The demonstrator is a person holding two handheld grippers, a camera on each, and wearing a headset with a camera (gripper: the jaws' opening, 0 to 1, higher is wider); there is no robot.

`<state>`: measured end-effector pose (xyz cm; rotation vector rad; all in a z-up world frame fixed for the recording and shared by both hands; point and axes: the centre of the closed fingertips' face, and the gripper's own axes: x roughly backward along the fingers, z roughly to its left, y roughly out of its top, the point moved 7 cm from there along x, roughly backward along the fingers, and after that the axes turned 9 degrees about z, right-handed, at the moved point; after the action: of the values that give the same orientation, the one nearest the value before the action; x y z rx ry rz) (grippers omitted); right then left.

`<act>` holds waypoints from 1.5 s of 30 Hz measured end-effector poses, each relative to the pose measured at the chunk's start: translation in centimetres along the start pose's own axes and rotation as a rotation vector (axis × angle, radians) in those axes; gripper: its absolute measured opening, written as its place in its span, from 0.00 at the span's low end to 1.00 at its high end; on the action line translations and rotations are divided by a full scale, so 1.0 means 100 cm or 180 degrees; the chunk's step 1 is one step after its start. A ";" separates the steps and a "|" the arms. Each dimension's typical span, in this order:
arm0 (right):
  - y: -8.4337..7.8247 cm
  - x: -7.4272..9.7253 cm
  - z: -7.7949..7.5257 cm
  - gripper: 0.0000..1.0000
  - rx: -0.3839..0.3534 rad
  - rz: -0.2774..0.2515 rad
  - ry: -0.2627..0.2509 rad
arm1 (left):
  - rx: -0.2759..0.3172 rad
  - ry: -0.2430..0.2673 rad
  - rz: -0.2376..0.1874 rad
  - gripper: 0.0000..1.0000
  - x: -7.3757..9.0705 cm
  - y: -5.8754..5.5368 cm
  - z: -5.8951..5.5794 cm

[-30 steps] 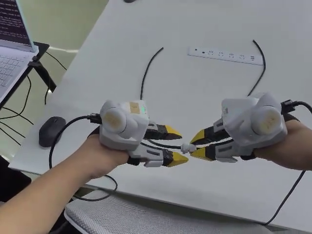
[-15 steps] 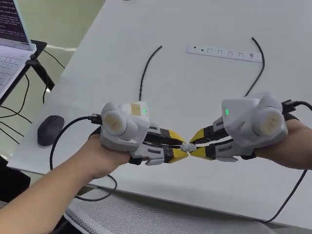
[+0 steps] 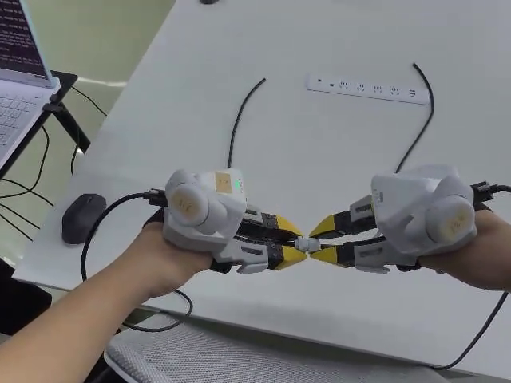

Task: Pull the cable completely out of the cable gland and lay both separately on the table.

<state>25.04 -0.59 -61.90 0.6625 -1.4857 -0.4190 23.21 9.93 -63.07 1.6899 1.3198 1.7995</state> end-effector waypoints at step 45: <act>-0.010 0.004 -0.013 0.08 -0.1228 -0.0631 0.1229 | -0.0142 0.0058 0.0065 0.15 -0.001 0.013 -0.004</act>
<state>26.49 -1.43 -62.13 0.5447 -0.9426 -0.6698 23.32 8.99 -62.02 1.6732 1.2648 1.8461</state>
